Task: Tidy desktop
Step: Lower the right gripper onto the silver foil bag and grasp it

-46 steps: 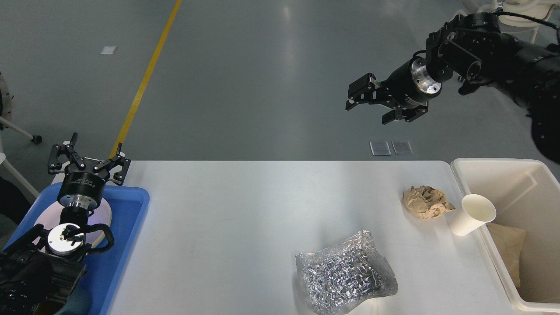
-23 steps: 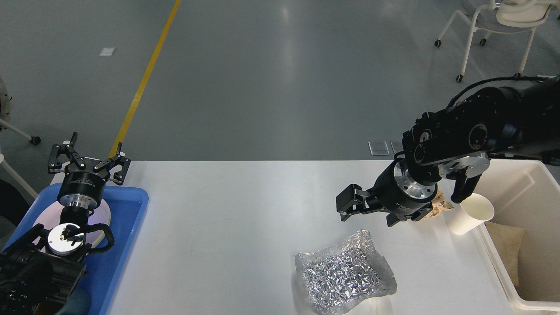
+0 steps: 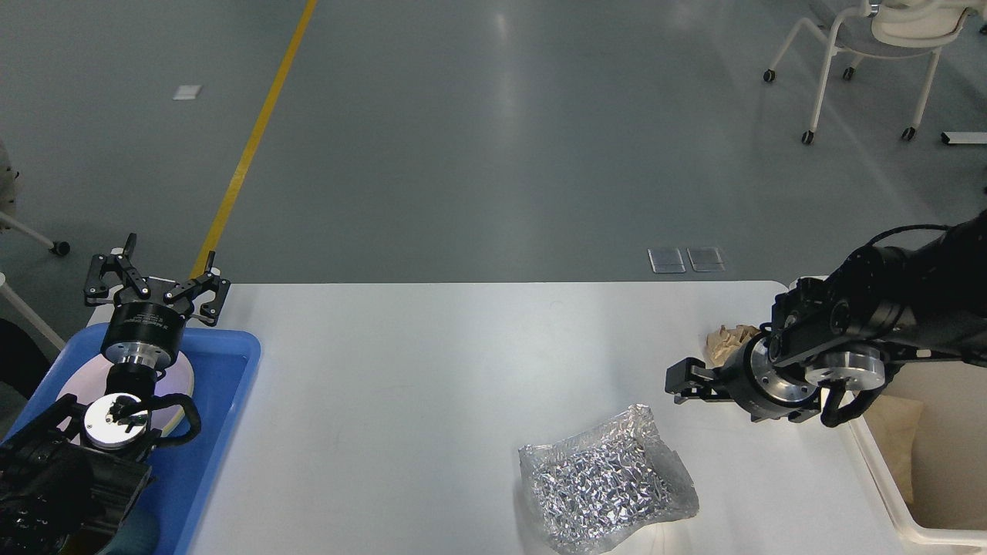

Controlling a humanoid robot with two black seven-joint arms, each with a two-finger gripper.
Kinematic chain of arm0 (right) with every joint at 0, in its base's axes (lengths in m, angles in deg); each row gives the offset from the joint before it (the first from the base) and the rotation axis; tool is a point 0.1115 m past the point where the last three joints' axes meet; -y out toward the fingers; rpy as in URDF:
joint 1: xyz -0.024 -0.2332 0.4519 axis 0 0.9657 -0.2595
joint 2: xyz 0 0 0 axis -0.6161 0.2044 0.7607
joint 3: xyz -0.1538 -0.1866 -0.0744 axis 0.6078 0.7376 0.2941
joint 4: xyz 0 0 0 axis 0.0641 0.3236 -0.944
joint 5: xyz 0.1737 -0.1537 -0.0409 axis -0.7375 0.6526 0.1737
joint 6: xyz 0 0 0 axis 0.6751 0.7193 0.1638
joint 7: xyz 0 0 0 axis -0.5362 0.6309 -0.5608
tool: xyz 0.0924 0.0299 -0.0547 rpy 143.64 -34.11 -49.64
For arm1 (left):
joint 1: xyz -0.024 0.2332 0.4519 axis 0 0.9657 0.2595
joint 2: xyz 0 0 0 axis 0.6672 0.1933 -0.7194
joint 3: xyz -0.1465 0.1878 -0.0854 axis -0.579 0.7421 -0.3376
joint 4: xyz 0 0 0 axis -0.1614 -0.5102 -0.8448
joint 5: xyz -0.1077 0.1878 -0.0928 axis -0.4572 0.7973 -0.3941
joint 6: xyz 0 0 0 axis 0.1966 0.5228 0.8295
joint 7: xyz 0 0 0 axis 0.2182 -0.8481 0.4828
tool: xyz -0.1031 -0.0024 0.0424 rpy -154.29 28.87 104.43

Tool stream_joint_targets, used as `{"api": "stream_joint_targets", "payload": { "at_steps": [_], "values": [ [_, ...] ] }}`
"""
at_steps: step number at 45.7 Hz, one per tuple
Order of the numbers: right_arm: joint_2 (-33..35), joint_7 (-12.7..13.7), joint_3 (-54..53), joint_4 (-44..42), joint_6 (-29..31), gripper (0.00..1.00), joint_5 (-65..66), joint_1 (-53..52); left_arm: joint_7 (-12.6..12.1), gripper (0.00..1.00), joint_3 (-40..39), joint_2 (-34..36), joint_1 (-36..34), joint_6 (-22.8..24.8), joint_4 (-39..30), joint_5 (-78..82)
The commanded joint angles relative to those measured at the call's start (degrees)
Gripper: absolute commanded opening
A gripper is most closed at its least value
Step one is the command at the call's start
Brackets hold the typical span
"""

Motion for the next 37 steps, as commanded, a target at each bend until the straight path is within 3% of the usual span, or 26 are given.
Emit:
{"api": "stream_joint_targets", "payload": {
  "at_steps": [1, 14, 24, 30, 34, 37],
  "values": [
    [-1.0, -0.1, -1.7, -0.1, -4.4, 1.00, 0.0, 4.5, 0.0, 0.97, 0.0, 0.0, 0.0, 0.0, 0.0, 0.0],
    [-3.2, -0.2, -2.3, -2.6, -10.0, 1.00, 0.0, 12.5, 0.0, 0.97, 0.0, 0.0, 0.0, 0.0, 0.0, 0.0],
    [-3.4, -0.4, -2.6, -2.9, -11.0, 0.97, 0.1, 15.5, 0.0, 0.97, 0.0, 0.0, 0.0, 0.0, 0.0, 0.0],
    [-3.4, -0.5, -4.4, -3.0, -12.6, 0.85, 0.1, 17.2, 0.0, 0.97, 0.0, 0.0, 0.0, 0.0, 0.0, 0.0],
    [-3.4, -0.5, -5.1, -3.5, -13.0, 0.69, 0.0, 18.1, 0.0, 0.97, 0.0, 0.0, 0.0, 0.0, 0.0, 0.0],
    [-3.5, -0.6, -5.5, -3.7, -13.3, 0.67, 0.0, 19.0, 0.0, 0.97, 0.0, 0.0, 0.0, 0.0, 0.0, 0.0]
  ]
}}
